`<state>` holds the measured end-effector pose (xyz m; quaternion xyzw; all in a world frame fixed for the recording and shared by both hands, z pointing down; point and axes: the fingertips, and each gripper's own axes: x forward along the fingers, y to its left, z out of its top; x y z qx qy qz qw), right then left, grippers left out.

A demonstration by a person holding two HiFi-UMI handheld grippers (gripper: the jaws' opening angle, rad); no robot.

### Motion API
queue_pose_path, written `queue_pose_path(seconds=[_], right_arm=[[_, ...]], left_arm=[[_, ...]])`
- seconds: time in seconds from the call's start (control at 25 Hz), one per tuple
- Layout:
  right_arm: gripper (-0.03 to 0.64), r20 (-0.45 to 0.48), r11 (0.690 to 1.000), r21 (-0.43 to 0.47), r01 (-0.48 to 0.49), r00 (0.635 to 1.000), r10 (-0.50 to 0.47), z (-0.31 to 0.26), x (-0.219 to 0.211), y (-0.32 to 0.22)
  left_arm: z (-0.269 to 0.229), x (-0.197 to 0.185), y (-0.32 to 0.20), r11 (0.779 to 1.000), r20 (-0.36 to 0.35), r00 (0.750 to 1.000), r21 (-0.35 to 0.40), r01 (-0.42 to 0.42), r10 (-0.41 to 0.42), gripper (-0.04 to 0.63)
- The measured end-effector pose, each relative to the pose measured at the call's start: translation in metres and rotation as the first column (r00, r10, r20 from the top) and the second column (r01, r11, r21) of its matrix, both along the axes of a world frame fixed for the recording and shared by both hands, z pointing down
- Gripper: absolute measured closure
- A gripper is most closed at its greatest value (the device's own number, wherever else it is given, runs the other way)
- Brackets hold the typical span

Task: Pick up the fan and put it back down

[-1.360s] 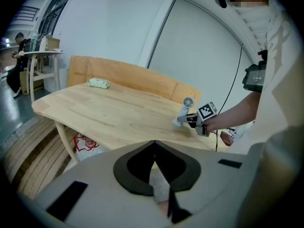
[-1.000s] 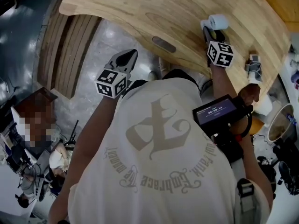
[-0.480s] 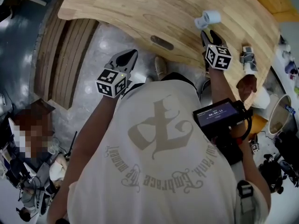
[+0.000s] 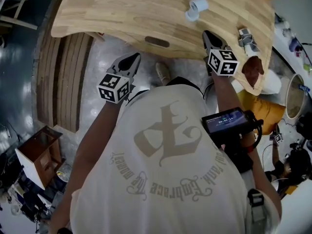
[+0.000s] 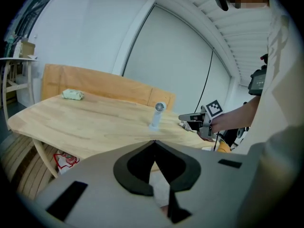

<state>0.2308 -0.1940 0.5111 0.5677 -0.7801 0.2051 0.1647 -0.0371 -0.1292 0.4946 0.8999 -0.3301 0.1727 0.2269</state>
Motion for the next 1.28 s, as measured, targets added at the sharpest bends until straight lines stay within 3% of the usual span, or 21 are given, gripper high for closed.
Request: queue_pose_path(seconds=[0.2,0.52,0.88,1.28], right_arm=[[0.595,0.103,0.996,0.082,0.046,0.993,-0.054,-0.034,-0.015,0.038],[0.603,0.168,0.979,0.153,0.136,0.972,-0.162,-0.064,-0.043,0.097],[0.603,0.222,0.979,0.127,0.157,0.958,-0.182,-0.052,-0.061,0.149],[0.603,0.223,0.981,0.131,0.145,0.96,-0.172,-0.051,-0.058,0.164]], left_arm=[[-0.005,0.017,0.016,0.998,-0.005,0.998,0.016,-0.061,0.061,0.584],[-0.008,0.034,0.043,0.991,-0.008,0.991,0.026,-0.134,0.134,0.584],[-0.011,0.044,0.065,0.986,-0.007,0.987,0.04,-0.16,0.16,0.584],[-0.01,0.042,0.083,0.987,0.003,0.988,0.044,-0.156,0.156,0.584]])
